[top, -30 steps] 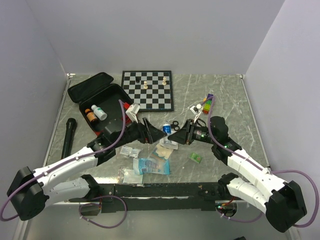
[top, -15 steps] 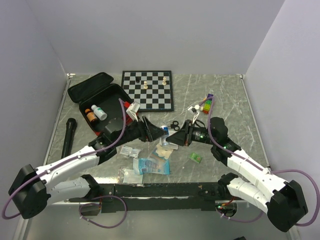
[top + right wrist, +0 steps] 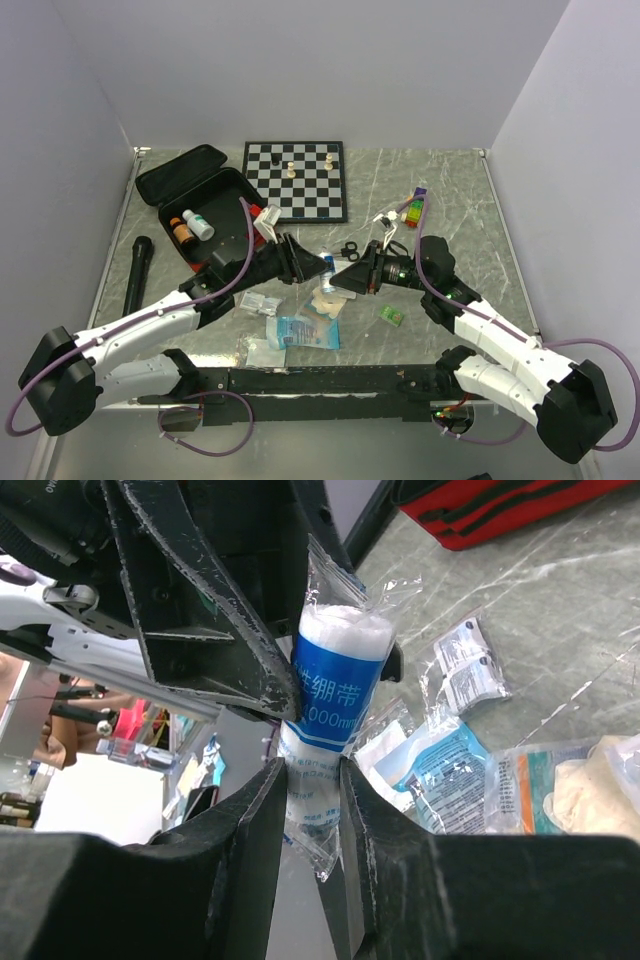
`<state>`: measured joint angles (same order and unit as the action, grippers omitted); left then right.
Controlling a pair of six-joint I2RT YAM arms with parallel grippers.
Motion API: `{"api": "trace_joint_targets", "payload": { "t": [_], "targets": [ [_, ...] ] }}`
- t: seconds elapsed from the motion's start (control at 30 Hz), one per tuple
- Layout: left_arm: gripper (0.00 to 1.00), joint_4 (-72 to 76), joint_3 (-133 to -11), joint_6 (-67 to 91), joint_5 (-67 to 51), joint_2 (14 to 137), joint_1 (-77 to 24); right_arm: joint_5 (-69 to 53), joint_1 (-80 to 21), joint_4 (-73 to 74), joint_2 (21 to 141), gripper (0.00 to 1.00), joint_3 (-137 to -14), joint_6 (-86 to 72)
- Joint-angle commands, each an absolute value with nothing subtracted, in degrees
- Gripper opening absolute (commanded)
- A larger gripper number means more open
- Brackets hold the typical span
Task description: Organize the medicine kit
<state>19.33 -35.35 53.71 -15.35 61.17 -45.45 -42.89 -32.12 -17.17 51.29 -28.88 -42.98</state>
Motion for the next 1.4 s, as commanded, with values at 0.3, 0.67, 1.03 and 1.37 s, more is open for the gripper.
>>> {"api": "trace_joint_targets", "payload": {
  "t": [0.3,0.67,1.03,1.37],
  "targets": [
    [0.29,17.4,-38.4,50.8,-13.2,59.4,-45.2,-39.8,-32.6,-12.8,50.2,0.81,-32.3,-40.1],
    [0.25,-16.8,-49.0,42.7,1.6,55.9,-21.1,-24.8,-31.6,7.8,49.5,0.91,-35.5,-31.7],
    [0.23,-22.9,-62.3,39.4,3.7,80.3,-0.2,-24.7,-31.7,7.6,50.3,0.90,-33.5,-31.1],
    [0.23,-20.8,-72.8,41.0,5.0,96.1,-0.2,-24.3,-31.7,8.6,46.5,0.90,-30.7,-30.9]
  ]
}}
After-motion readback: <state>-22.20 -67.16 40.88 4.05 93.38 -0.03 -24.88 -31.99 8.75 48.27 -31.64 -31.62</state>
